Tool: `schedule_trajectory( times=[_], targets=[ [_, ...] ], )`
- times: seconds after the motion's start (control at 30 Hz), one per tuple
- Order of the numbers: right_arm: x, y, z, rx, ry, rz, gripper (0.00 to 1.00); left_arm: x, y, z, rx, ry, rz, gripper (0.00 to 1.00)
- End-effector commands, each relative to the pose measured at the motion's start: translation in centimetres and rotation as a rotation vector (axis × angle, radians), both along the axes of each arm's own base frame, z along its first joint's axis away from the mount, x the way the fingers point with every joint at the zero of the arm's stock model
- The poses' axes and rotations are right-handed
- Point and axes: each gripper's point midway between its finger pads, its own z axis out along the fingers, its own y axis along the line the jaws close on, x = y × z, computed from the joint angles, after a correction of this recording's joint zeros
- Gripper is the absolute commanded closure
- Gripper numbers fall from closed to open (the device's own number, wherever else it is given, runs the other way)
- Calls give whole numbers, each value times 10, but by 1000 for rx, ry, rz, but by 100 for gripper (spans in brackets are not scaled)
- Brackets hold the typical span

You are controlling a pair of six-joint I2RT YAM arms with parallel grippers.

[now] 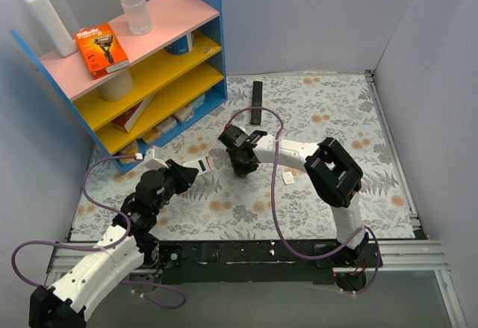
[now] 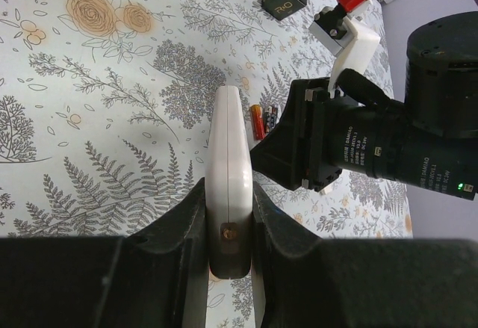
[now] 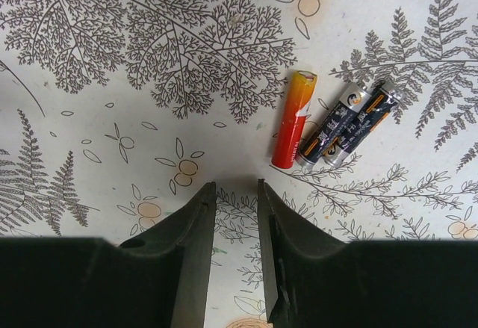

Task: Load the batteries into the remote control
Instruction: Pick up the battery from the center of the board.

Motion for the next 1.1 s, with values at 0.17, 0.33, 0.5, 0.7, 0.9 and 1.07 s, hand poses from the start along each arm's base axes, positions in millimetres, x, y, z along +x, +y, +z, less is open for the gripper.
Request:
schedule_trajectory(
  times=[0.17, 0.33, 0.5, 0.7, 0.9, 1.07],
  targets=[
    [-1, -21, -12, -72, 13, -52, 62, -2, 6, 15, -20, -38, 28, 100],
    [13, -13, 28, -41, -57, -27, 60, -1, 5, 14, -25, -36, 26, 100],
    [22, -12, 32, -46, -70, -33, 61, -1, 3, 14, -28, -31, 18, 100],
    [32, -6, 28, -40, -71, -34, 66, -3, 5, 16, -31, -37, 23, 100],
    [41, 0, 26, -44, -78, -27, 72, -4, 5, 16, -32, -39, 21, 100],
    [44, -3, 17, -66, -61, -39, 72, -4, 5, 16, -30, -40, 17, 100]
  ],
)
